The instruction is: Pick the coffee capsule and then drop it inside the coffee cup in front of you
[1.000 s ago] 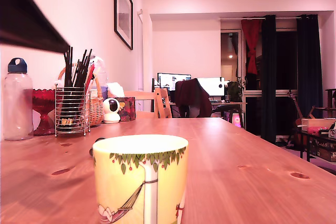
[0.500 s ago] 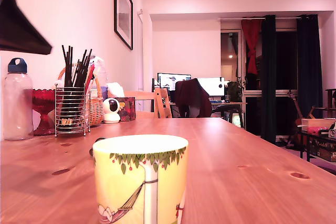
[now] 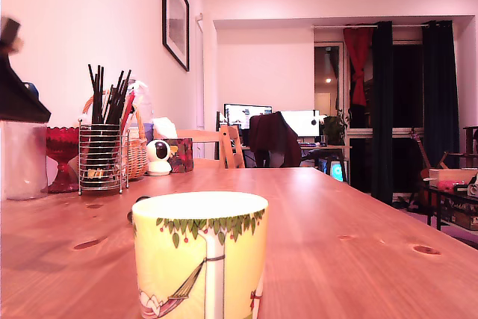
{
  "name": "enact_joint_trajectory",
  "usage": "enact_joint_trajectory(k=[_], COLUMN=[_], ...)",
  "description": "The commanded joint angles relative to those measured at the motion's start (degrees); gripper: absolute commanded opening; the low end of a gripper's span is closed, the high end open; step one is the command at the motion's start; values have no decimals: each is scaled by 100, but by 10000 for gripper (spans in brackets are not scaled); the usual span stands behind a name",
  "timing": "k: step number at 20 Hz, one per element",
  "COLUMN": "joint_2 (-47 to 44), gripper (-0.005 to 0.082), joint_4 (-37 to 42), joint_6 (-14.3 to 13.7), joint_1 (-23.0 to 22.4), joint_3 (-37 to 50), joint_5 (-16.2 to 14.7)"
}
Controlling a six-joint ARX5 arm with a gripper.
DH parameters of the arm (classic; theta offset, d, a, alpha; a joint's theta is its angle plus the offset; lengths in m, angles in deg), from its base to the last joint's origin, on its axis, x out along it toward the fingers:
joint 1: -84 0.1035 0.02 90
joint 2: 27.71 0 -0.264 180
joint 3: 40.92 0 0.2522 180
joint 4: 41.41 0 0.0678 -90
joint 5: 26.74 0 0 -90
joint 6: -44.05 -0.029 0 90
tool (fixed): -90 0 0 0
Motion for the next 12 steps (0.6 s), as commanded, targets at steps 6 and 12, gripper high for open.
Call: enact_joint_trajectory(k=[6,12], joint_2=[-170,-699], gripper=[-2,621], joint_4=[46,271], joint_6=[-111,-118], joint_1=[31,31], joint_3=[96,96], joint_5=[46,37])
